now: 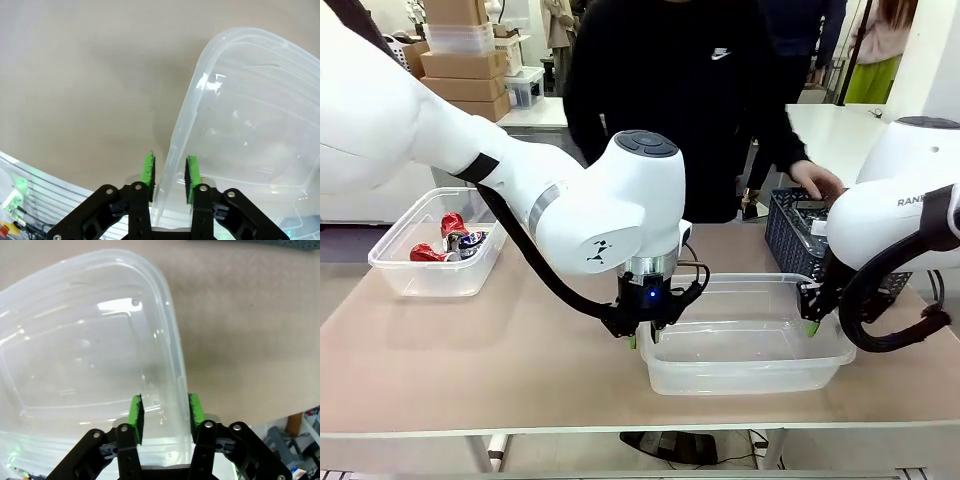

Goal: Sort the waste into each basket.
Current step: Pick up the Organizing box on the right side of the table and lift it, then offer the picked Organizing box to the human.

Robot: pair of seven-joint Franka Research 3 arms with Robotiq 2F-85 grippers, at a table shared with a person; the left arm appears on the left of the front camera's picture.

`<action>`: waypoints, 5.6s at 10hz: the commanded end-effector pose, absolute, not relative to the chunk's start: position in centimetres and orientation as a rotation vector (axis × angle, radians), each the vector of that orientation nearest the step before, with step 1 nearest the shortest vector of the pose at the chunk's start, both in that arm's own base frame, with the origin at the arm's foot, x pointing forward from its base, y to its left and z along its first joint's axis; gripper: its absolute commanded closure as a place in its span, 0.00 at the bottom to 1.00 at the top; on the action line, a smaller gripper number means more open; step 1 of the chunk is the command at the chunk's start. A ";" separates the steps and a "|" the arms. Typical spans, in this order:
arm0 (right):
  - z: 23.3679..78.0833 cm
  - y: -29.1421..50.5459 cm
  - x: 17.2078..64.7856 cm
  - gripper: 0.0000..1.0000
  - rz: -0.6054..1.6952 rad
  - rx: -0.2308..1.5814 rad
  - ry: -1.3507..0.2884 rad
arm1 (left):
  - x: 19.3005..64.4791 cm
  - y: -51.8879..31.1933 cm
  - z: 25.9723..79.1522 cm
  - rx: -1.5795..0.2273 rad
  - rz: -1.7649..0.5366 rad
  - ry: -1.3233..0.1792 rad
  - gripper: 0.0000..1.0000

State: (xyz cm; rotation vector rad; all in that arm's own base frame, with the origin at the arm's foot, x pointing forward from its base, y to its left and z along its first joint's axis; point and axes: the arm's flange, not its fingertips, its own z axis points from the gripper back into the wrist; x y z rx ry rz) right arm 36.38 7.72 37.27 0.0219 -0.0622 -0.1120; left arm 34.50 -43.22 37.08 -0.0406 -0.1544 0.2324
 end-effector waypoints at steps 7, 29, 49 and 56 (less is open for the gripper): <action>38.8 8.6 30.7 1.00 -0.095 -0.052 -0.066 | 34.2 -40.2 41.2 -0.074 0.232 -0.172 1.00; 52.8 22.4 41.3 1.00 -0.174 0.004 -0.051 | 40.1 -27.3 53.8 -0.093 0.332 -0.224 1.00; 52.8 22.4 41.3 1.00 -0.174 0.004 -0.051 | 40.1 -27.3 53.8 -0.093 0.332 -0.224 1.00; 52.8 22.4 41.3 1.00 -0.174 0.004 -0.051 | 40.1 -27.3 53.8 -0.093 0.332 -0.224 1.00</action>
